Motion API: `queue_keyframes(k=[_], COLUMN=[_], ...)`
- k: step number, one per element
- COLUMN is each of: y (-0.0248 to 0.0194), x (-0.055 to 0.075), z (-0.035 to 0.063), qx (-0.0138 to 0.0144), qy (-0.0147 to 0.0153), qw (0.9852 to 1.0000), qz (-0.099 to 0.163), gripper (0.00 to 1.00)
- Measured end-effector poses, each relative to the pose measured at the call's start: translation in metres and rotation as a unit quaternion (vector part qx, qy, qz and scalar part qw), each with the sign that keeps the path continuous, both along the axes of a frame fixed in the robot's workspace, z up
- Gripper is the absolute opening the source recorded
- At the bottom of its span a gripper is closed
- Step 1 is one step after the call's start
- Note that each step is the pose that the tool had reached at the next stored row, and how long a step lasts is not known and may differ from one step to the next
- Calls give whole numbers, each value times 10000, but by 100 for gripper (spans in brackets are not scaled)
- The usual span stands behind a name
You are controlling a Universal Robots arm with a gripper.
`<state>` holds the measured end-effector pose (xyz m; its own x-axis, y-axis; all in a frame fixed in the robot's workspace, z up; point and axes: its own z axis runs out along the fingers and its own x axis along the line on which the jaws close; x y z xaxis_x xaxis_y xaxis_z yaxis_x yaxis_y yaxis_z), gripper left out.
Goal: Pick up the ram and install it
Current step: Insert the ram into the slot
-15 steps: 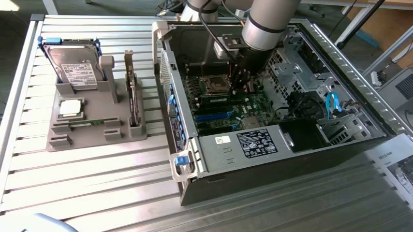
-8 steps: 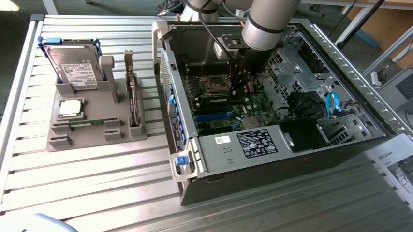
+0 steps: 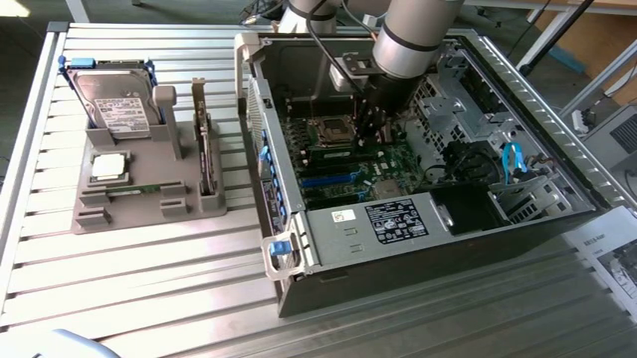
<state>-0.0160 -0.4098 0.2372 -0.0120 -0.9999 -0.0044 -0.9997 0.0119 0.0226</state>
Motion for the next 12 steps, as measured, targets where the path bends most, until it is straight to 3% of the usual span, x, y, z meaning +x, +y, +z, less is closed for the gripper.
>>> queue_keyframes(k=[12], y=[0], x=[2], z=[14], qx=[0], qy=[0], qw=[10000], qz=[9], gripper=[12])
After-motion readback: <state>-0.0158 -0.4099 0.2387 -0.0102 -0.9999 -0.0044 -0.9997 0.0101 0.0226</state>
